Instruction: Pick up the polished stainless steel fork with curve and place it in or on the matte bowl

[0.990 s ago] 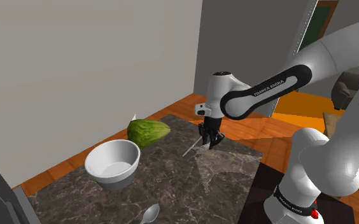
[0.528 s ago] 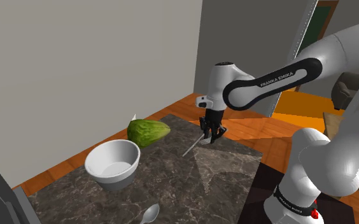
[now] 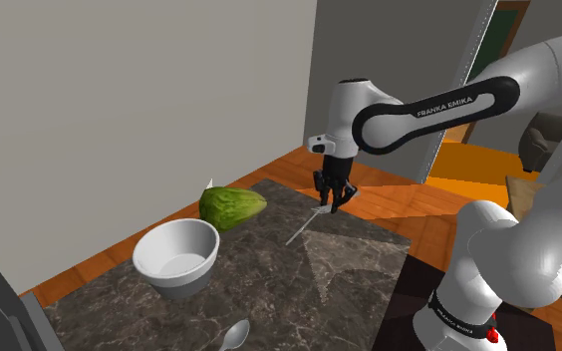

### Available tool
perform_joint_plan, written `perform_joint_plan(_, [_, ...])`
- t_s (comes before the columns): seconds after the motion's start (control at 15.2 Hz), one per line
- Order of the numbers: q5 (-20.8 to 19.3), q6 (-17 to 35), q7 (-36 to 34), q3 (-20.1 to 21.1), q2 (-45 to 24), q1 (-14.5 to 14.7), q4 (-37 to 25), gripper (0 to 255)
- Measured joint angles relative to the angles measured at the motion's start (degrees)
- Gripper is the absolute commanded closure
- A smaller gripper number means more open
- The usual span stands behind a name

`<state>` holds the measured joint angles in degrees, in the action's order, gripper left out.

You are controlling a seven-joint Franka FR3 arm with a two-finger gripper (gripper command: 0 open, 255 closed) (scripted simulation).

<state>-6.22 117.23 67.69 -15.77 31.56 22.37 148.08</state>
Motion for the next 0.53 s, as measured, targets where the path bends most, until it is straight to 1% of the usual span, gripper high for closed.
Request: perform_joint_plan(0.53, [0.3,-6.5,-0.2,0.7,1.9,0.0,-4.7,255])
